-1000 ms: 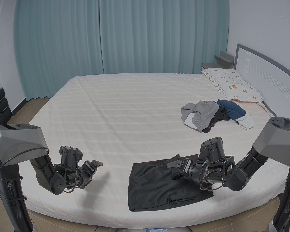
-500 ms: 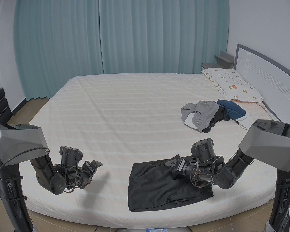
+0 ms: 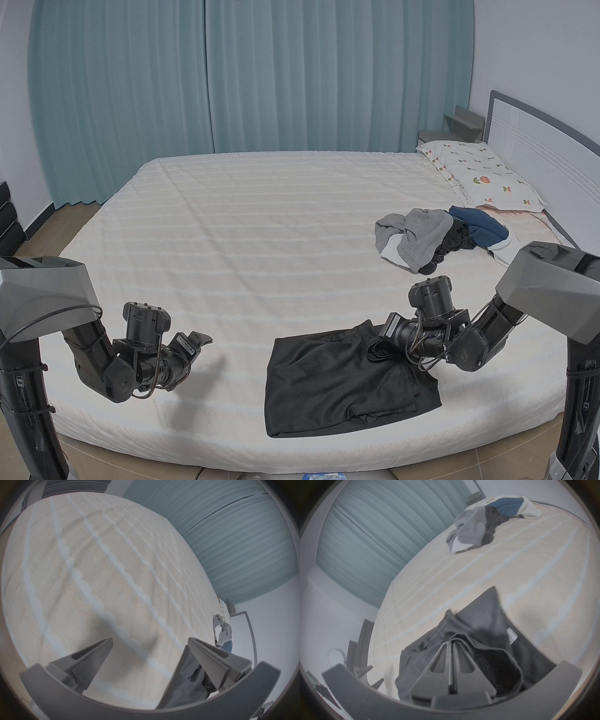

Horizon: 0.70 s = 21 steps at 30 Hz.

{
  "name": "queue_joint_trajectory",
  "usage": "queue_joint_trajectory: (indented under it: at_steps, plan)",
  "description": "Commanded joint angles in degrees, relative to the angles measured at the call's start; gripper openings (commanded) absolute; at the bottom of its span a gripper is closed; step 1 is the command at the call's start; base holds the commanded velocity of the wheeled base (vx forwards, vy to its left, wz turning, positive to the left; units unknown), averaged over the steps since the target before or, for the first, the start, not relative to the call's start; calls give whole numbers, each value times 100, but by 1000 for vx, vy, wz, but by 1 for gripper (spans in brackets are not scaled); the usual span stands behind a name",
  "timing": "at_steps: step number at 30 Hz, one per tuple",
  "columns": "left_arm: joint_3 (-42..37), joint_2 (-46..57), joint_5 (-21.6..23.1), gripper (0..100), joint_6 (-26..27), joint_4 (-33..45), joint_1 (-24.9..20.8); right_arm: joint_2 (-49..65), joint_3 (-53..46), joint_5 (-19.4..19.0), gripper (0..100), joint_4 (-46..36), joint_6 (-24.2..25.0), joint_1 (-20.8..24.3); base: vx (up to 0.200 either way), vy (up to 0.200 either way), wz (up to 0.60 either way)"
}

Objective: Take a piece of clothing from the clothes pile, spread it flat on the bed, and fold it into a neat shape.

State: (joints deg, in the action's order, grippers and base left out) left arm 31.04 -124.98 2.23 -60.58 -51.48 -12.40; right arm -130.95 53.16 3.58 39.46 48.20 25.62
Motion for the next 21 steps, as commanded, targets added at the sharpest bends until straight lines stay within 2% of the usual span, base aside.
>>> queue_joint_trajectory:
  at_steps: [1, 2, 7, 8, 11, 12, 17, 20, 21]
  plan:
    - [16, -9, 5, 100, -7, -2, -8, 35, -69, -60, 0, 53, 31, -515, 0, 0, 0]
    - [25, -9, 5, 100, -7, -2, 1, -1, -78, -68, 0, 71, 75, -673, 0, 0, 0]
    - [16, -9, 5, 100, -7, 6, -8, -45, -43, -156, 0, 71, 321, -840, 0, 0, 0]
    - [25, -9, 5, 100, -7, 6, 1, -97, -17, -323, 0, 71, 427, -910, 0, 0, 0]
    - [25, -9, 5, 100, -7, -2, 1, -132, 1, -481, 0, 71, 453, -972, 0, 0, 0]
    - [16, -9, 5, 100, -7, 6, 1, -176, 10, -508, 100, 79, 453, -1007, 0, 0, 0]
    - [25, -9, 5, 100, -7, -2, 1, -150, 1, -543, 100, 79, 497, -1147, 0, 0, 0]
    - [25, -9, 5, 100, -7, -2, -8, -18, -78, -701, 100, 141, 576, -1209, 0, 0, 0]
    - [16, -18, 5, 100, -7, -2, -8, 140, -175, -868, 100, 290, 629, -1244, 0, 0, 0]
